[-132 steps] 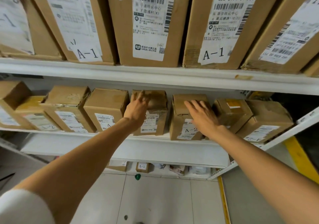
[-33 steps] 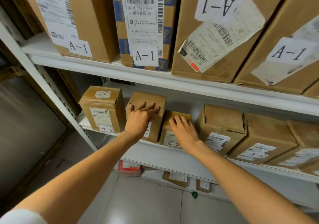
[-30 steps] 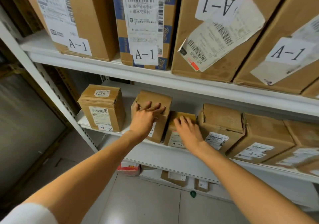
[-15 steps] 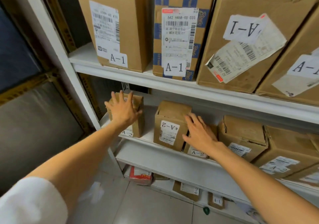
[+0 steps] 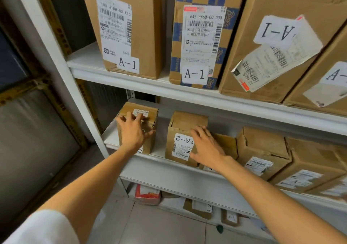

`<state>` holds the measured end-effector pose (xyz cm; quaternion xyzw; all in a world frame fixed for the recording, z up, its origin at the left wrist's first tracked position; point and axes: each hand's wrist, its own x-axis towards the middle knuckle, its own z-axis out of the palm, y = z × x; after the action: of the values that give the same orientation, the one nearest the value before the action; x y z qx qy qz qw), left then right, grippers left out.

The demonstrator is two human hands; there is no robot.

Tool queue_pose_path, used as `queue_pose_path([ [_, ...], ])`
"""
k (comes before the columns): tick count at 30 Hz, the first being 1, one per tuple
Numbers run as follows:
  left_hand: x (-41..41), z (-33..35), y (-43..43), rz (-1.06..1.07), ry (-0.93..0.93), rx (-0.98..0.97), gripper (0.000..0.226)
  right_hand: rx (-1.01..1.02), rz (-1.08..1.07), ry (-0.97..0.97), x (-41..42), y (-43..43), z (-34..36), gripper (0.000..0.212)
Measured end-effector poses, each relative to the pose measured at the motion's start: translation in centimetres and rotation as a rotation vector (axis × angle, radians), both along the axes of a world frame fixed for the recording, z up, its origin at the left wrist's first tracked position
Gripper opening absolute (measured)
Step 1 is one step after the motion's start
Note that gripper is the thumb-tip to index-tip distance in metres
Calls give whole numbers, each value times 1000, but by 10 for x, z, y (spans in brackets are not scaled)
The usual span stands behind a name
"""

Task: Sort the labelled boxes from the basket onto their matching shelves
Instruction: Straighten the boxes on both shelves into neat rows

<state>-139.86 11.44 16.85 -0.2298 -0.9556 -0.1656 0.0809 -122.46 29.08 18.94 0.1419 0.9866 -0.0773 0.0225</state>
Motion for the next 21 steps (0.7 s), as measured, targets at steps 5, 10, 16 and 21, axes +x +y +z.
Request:
queue_pose_path([
  [5, -1, -6, 13, 70, -70, 91, 54, 10, -24, 20, -2, 1, -5, 81],
  [10, 6, -13, 17, -26, -60, 102, 54, 6, -31, 28, -7, -1, -7, 84],
  [16, 31, -6, 41, -17, -160, 227, 52, -17, -51, 54, -5, 3, -1, 78],
  [21, 35, 2, 28, -62, -221, 166, 64, -33, -18, -1, -3, 1, 10, 76],
])
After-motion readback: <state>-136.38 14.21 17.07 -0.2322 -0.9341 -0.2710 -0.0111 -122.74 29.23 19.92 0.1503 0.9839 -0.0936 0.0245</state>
